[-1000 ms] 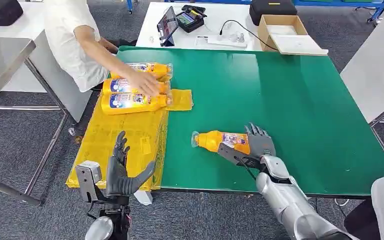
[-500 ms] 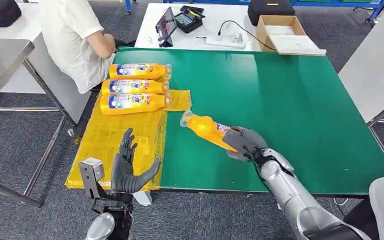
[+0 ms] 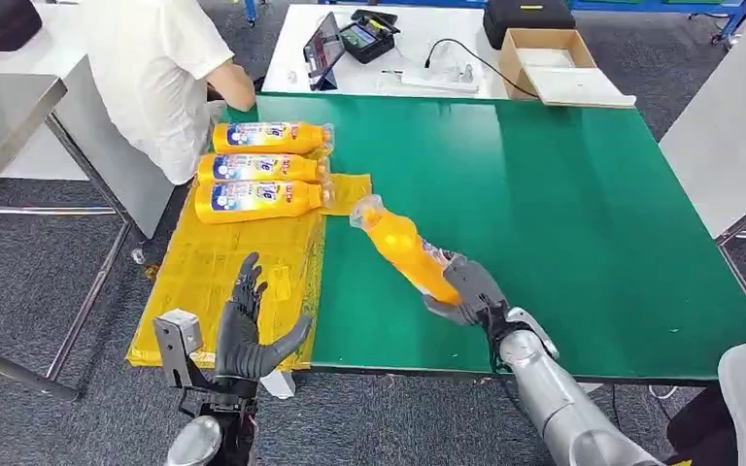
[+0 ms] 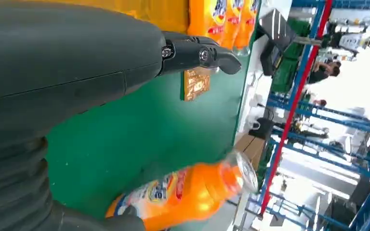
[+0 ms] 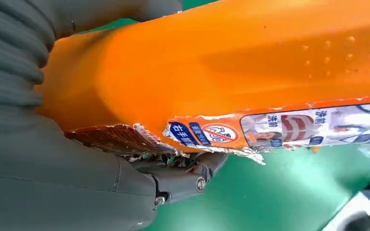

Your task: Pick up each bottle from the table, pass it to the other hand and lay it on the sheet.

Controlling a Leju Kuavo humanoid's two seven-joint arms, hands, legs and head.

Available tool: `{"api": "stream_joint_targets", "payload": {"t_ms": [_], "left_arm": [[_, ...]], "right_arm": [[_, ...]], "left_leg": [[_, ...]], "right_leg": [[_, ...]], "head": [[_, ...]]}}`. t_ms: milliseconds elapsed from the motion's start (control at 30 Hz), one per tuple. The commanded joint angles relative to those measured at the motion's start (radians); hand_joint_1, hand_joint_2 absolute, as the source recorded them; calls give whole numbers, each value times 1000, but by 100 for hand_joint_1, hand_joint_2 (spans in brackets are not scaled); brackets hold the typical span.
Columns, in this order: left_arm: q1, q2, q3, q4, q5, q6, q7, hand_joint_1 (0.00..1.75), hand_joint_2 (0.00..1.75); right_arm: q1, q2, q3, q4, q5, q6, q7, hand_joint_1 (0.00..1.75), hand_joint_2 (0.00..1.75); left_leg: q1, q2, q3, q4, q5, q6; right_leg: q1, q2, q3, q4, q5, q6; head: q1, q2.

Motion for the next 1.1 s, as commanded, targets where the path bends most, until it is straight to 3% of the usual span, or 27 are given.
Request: {"api": "stream_joint_targets", "payload": {"t_ms": [33,167,333,433,633,767,1100], "left_arm": [[-14,36,-88,128,104,-75,19,0,175],[-37,78,-182,113,-39,-94,-19,0,175],[-37,45,-133,106,20,-152,-6,0,175],[-46,48,-144,111,41,-207,-28,0,175],[-46,41,-146,107,37,-223,-42,0,175],[-43,44,-161,54,26,-263,-113,0,175],[-29,34,-131,-40,96,-238,-147,0,175]], "right_arm": [[153,34,120,-384,-64,9,-15,175,175],[117,39,227,-406,-28,-8,-45,175,175],[124,44,301,-458,-21,2,-114,175,175],[101,24,352,-436,-49,90,-139,175,175],[81,19,365,-379,-58,104,-145,175,175],[54,18,383,-302,-81,149,-152,175,175],[69,26,401,-201,-44,76,-166,175,175]], "left_leg": [[0,1,-1,-2,1,1],[-1,3,-10,-1,1,1],[0,0,-14,-1,2,1],[0,0,-13,-1,2,2],[-1,-2,-16,-1,3,1],[0,-1,-16,-1,3,2],[0,-1,-13,-2,2,3]], "right_leg": [[0,-1,-2,-1,0,-3],[0,0,-11,1,0,-3],[0,-1,-13,1,0,-1],[0,-2,-12,0,0,-2],[0,-3,-14,1,0,-1],[0,-3,-14,0,0,-1],[0,-4,-11,0,-1,-2]], "head": [[0,0],[-1,0],[0,0],[-1,0],[0,0],[0,0],[0,0]]}}
